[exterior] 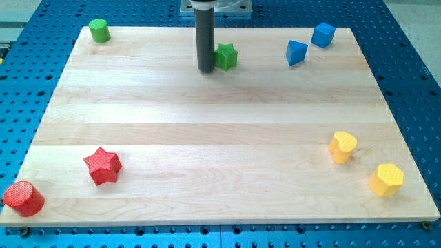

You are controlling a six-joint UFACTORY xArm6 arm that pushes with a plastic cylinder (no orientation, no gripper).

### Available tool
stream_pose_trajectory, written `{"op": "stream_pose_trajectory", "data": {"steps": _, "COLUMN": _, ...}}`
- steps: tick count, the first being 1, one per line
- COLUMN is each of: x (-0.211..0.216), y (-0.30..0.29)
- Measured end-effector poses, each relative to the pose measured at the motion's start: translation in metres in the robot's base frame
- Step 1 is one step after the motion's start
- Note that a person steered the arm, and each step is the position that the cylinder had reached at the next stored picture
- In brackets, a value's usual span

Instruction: Nudge the triangle to the left

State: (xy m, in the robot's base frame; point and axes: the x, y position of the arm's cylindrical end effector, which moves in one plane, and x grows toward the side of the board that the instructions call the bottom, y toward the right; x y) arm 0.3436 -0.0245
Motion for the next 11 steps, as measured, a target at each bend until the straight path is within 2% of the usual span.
{"op": "stream_pose_trajectory", "data": {"steps": 1, "x": 0.035, "y": 0.099}}
{"op": "stream_pose_trajectory", "data": {"steps": 2, "x": 0.009, "y": 0.203}}
{"op": "stream_pose_trajectory", "data": {"steps": 3, "x": -0.026, "y": 0.219}}
{"op": "stream_pose_trajectory", "data": {"steps": 5, "x": -0.05, "y": 0.233}}
{"op": "stream_pose_trajectory", "data": {"steps": 6, "x": -0.048, "y": 0.195}}
{"op": "stream_pose_trajectory", "data": {"steps": 7, "x": -0.047, "y": 0.19}}
{"op": "stream_pose_trajectory", "data": {"steps": 9, "x": -0.076, "y": 0.188}}
{"op": "stream_pose_trajectory", "data": {"steps": 10, "x": -0.042, "y": 0.166}}
{"op": "stream_pose_trajectory", "data": {"steps": 11, "x": -0.037, "y": 0.166}}
